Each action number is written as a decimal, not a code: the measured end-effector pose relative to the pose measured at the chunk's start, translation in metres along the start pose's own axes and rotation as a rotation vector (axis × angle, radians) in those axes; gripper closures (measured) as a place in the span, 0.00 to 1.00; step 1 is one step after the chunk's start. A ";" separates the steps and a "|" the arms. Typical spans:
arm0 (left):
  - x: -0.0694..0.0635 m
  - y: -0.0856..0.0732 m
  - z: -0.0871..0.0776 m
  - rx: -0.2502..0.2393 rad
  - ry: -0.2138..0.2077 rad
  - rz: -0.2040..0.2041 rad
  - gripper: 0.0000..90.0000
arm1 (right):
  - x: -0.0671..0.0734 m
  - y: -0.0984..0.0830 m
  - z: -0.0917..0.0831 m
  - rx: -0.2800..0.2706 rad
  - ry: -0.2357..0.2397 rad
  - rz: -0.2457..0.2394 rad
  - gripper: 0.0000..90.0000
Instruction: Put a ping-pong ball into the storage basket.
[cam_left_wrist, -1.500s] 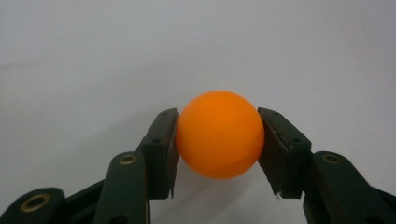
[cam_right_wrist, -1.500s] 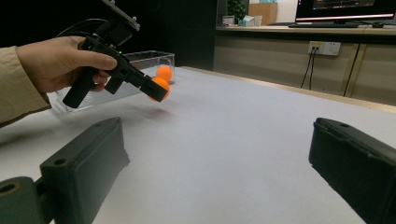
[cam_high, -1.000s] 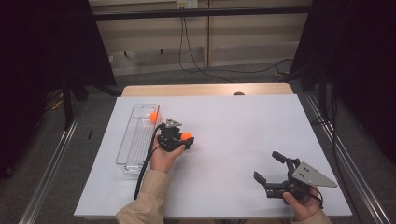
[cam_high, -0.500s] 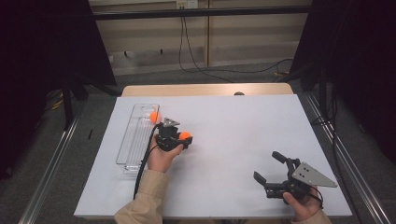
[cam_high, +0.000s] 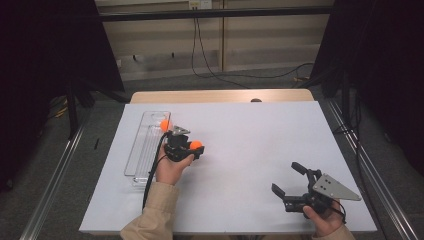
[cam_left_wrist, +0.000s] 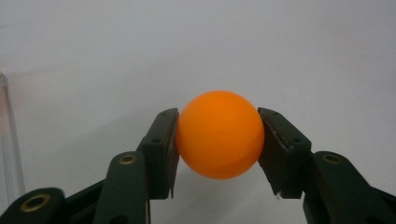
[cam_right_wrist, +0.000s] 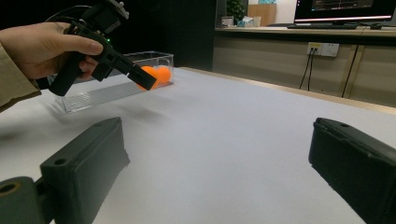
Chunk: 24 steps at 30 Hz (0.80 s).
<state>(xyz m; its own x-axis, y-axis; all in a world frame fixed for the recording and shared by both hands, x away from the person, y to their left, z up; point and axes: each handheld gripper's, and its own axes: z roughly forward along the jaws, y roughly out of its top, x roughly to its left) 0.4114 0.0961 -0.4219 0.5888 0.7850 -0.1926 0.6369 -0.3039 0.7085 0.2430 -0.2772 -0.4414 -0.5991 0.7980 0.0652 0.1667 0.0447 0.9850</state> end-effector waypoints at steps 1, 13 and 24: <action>0.000 0.000 -0.001 0.001 0.000 -0.002 0.56 | 0.000 0.000 0.000 0.000 -0.001 -0.001 0.03; 0.002 0.002 -0.006 0.007 0.000 0.006 0.56 | -0.001 0.000 0.000 0.000 -0.007 0.001 0.03; 0.005 0.003 -0.010 0.007 0.004 -0.001 0.56 | 0.000 0.000 0.000 0.000 -0.006 0.003 0.03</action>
<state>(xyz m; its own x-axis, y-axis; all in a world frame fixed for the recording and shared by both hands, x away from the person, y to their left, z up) 0.4114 0.1048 -0.4134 0.5865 0.7871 -0.1907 0.6408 -0.3070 0.7037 0.2431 -0.2776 -0.4417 -0.5942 0.8015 0.0668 0.1686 0.0429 0.9848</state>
